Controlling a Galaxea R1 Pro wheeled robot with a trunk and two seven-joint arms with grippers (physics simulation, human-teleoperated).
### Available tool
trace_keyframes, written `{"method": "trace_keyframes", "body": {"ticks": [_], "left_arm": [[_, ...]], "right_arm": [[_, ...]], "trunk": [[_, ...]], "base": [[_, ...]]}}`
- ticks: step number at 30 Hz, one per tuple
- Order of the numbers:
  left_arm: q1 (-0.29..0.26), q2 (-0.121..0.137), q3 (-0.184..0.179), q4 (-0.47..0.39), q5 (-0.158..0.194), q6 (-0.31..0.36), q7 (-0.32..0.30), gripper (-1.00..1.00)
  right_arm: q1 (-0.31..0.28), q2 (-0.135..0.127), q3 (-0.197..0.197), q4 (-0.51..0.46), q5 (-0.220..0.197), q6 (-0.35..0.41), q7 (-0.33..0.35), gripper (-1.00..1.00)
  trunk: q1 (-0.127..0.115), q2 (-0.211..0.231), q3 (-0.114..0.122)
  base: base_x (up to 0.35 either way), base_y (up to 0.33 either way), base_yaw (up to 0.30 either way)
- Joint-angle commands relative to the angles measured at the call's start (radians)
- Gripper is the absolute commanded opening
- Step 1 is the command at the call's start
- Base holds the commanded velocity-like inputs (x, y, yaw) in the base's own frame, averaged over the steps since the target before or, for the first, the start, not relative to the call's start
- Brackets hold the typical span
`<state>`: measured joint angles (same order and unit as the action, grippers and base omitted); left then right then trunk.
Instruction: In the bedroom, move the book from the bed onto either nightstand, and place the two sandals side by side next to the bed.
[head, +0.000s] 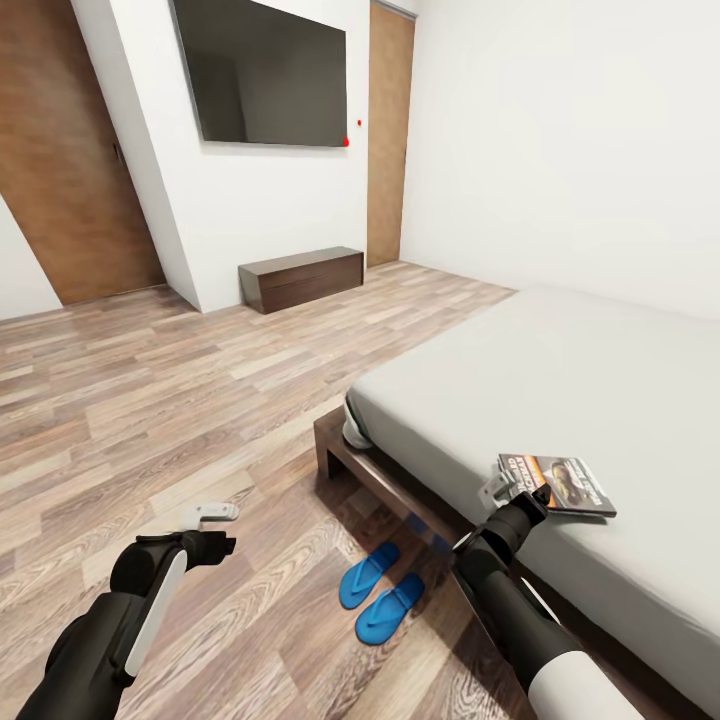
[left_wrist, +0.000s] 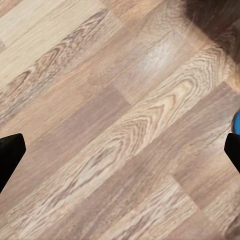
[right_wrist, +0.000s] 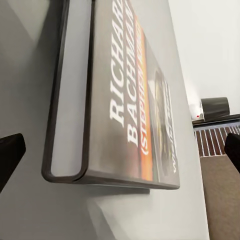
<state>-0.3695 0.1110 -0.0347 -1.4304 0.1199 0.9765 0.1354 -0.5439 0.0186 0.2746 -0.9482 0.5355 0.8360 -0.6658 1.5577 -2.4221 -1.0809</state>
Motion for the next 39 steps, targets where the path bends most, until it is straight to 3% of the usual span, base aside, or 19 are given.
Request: {"method": "trace_keyframes", "body": {"ticks": [1, 12, 13, 39], "left_arm": [[0.000, 0.001, -0.002, -0.001, 0.011, 0.003, 0.010, 1.00], [-0.001, 0.001, -0.002, -0.001, 0.010, 0.002, 0.010, 1.00], [-0.001, 0.001, -0.002, -0.001, 0.010, 0.003, 0.010, 1.00], [-0.001, 0.001, -0.002, -0.012, 0.010, 0.004, 0.010, 1.00]], "right_arm": [[-0.001, 0.000, 0.002, 0.000, 0.000, 0.005, -0.003, 1.00], [-0.001, 0.000, 0.002, 0.000, 0.000, 0.005, -0.003, 1.00], [-0.001, 0.000, 0.002, 0.000, 0.000, 0.005, -0.003, -1.00], [-0.001, 0.000, 0.002, 0.000, 0.000, 0.005, -0.001, -1.00]], "trunk": [[0.000, 0.000, -0.001], [0.000, 0.000, -0.001], [0.000, 0.000, -0.001], [0.000, 0.000, -0.001]], "base": [[0.010, -0.008, 0.000], [0.002, -0.001, 0.000], [0.000, 0.000, 0.000], [0.000, 0.000, 0.000]]}}
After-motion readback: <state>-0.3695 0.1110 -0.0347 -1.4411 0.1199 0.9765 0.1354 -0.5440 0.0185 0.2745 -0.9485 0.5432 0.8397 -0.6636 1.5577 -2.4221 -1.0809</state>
